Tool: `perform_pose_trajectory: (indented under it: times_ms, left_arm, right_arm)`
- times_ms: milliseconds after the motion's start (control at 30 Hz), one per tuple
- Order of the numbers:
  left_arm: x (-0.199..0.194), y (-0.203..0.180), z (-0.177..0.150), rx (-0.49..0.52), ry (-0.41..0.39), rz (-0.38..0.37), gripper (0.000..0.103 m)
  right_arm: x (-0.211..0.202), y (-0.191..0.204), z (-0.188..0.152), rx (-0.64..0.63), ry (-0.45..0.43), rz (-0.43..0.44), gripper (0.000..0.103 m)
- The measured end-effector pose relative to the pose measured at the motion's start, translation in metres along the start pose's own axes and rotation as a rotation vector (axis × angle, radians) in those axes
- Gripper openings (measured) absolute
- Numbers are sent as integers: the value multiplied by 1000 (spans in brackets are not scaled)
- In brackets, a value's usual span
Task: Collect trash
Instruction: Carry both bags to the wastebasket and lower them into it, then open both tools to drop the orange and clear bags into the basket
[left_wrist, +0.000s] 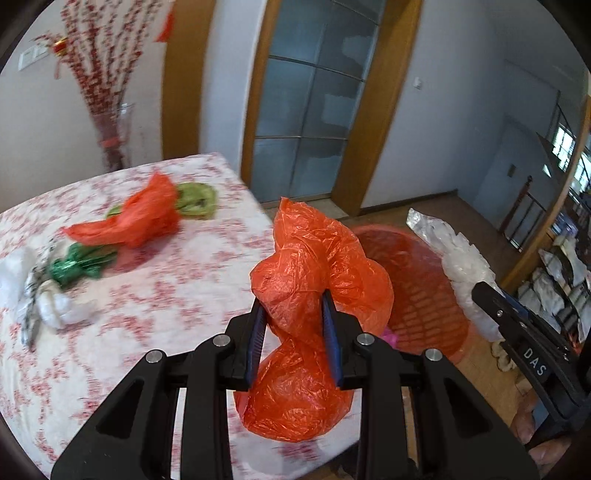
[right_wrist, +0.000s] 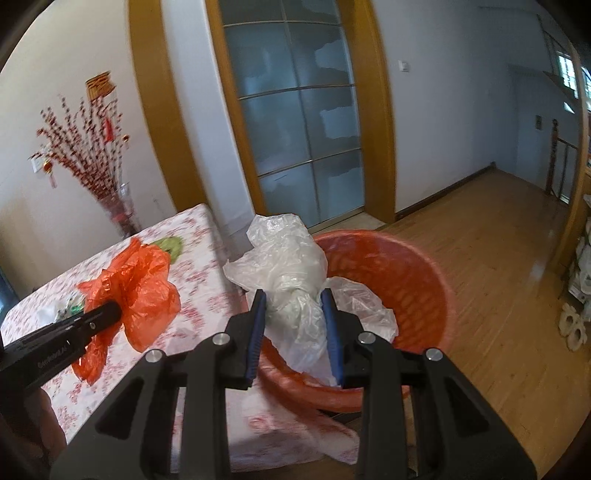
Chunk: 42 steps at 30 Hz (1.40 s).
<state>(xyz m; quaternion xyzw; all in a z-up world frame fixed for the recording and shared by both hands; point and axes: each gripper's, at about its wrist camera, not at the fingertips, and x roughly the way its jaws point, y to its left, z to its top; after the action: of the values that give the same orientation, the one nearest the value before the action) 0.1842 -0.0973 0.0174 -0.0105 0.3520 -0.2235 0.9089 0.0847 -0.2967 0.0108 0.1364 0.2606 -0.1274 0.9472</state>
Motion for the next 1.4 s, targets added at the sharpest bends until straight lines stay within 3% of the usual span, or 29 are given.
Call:
perform_pose_trajectory:
  times_ms: [467,1000,1233,1400]
  left_arm:
    - [48,-67,12,88,45,-77,29]
    - [86,-90,20,102,91,-106,30]
    - [95,-79,14,81,118,-79,53]
    - [92,-60,8,63,126,-19,62]
  right_arm:
    - [16,-62,14,102,-14,-50,30]
    - [48,-84,20,158,4,-21,34]
    - [61,-89,21,172,27,-16,44]
    - [59,-87,11,164,37,-53,62]
